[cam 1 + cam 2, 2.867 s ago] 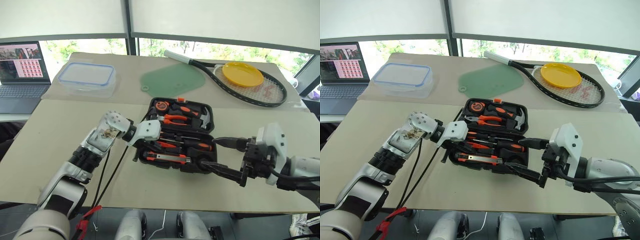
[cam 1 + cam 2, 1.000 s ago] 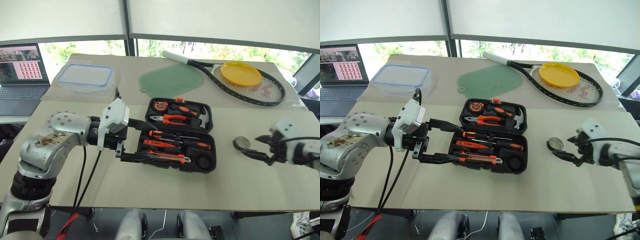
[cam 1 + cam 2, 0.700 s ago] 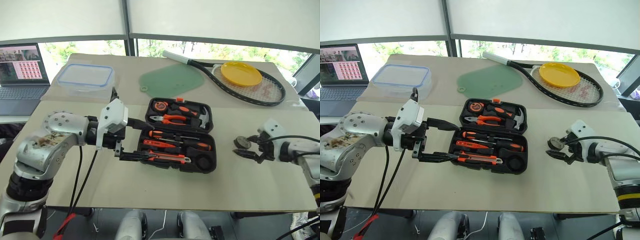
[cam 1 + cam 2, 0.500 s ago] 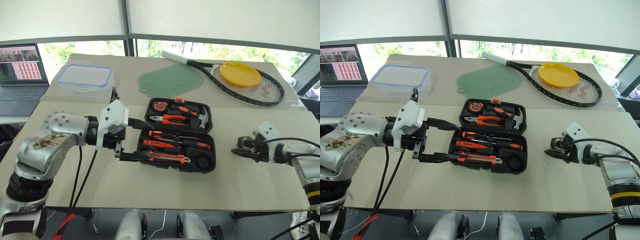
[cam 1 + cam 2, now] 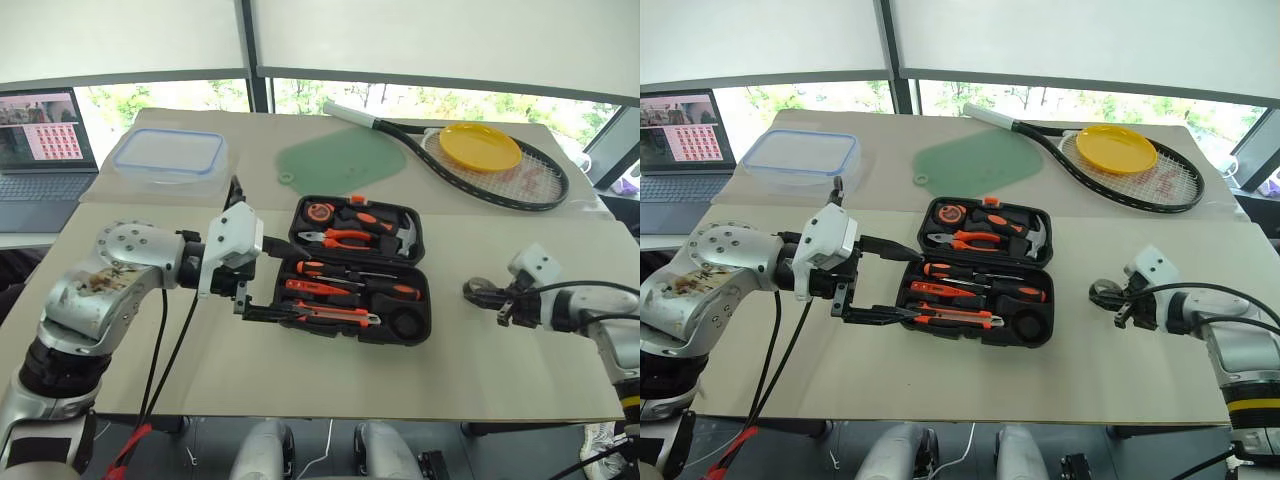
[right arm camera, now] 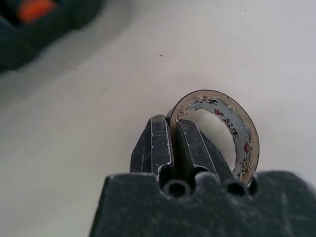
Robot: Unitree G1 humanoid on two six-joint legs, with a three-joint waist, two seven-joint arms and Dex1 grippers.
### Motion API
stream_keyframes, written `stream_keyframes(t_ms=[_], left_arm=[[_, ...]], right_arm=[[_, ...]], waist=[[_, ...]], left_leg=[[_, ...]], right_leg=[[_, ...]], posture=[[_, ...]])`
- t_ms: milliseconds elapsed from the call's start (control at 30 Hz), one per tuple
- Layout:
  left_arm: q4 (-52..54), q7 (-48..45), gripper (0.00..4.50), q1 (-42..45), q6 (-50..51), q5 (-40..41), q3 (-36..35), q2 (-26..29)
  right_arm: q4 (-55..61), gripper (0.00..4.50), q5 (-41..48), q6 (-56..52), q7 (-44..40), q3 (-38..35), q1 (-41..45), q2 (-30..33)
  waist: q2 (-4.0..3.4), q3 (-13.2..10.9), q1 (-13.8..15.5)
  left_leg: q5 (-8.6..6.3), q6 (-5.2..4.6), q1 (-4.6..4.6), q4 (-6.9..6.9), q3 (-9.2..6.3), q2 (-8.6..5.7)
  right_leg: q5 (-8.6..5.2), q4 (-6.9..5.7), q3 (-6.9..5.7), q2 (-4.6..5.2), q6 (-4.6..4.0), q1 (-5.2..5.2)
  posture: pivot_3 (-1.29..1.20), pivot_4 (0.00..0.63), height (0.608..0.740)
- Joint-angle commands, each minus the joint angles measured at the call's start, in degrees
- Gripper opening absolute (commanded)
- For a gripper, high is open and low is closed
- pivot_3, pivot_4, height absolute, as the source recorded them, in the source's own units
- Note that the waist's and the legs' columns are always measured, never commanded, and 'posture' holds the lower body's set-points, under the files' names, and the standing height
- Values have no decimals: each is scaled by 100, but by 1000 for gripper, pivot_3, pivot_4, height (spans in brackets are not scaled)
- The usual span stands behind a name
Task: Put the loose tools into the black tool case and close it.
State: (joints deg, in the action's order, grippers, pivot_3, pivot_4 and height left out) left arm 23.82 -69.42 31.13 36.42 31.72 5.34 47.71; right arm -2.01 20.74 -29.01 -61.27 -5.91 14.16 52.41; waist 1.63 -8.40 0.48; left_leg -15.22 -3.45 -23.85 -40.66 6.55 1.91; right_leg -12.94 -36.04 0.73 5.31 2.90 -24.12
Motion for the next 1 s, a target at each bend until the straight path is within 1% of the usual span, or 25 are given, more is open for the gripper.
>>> stream_keyframes(t_ms=[33,133,233,367,500,700,767,900,933,967,1000], left_arm=[[85,-113,4500,39,-159,-14,29,61],[43,-160,4500,27,-263,-115,109,70],[38,-180,4500,47,-278,-135,129,71],[54,-188,4500,70,-245,-122,109,85],[124,-155,4500,33,-196,-96,35,149],[165,-124,4500,-16,-185,-69,1,209],[177,-104,4500,-29,-186,-71,-3,216],[210,-75,4500,-36,-171,-55,-15,226],[203,-72,4500,-27,-171,-57,-15,230],[190,-71,4500,-16,-177,-62,-15,233],[149,-80,4500,2,-201,-85,-9,242]], right_arm=[[1614,40,736,-490,-314,-146,-79,168],[2426,40,759,-654,-254,261,-41,150],[2737,40,556,-729,-78,659,82,115],[2848,40,288,-785,79,1069,186,120],[2608,40,-454,-374,185,1691,79,155],[2526,40,-566,-247,24,1788,-17,182],[2529,787,-652,-232,15,1800,-21,215],[2761,2058,-459,-386,-161,1649,-43,308],[2848,2435,-360,-449,-205,1577,-40,333],[2928,2716,-243,-526,-245,1499,-31,349],[3060,3111,46,-707,-312,1312,10,350]], waist=[[-1,-1,-9],[-1,-1,7],[0,-1,29],[1,-2,37],[1,-2,24],[1,-2,20],[1,-2,20],[1,-2,38],[1,-2,40],[1,-2,39],[1,-2,34]], left_leg=[[0,0,0,2,0,2],[0,1,0,4,-2,3],[-1,0,0,4,-1,-1],[-2,-2,-1,2,-1,-4],[-2,-1,-1,2,-1,-2],[-1,0,-1,2,0,-2],[-1,0,-1,2,0,-2],[-1,0,-1,2,0,-2],[-1,0,-1,2,-1,-2],[-1,-1,-2,2,-1,-2],[-1,-1,-2,2,-1,-1]], right_leg=[[0,0,0,-2,0,0],[-2,1,-4,-3,-3,0],[-2,3,-4,2,-2,0],[-1,3,-5,7,-1,0],[-2,3,-6,2,-3,-2],[-2,2,-6,0,-3,-2],[-2,2,-6,0,-3,-2],[-3,3,-8,1,-3,-1],[-3,3,-8,1,-3,-2],[-3,4,-8,2,-3,-2],[-3,4,-9,1,-3,-1]], posture=[[0,150,738],[0,150,738],[0,150,738],[0,150,738],[0,150,738],[0,150,738],[0,150,738],[0,150,738],[0,150,738],[0,150,738],[0,150,738]])
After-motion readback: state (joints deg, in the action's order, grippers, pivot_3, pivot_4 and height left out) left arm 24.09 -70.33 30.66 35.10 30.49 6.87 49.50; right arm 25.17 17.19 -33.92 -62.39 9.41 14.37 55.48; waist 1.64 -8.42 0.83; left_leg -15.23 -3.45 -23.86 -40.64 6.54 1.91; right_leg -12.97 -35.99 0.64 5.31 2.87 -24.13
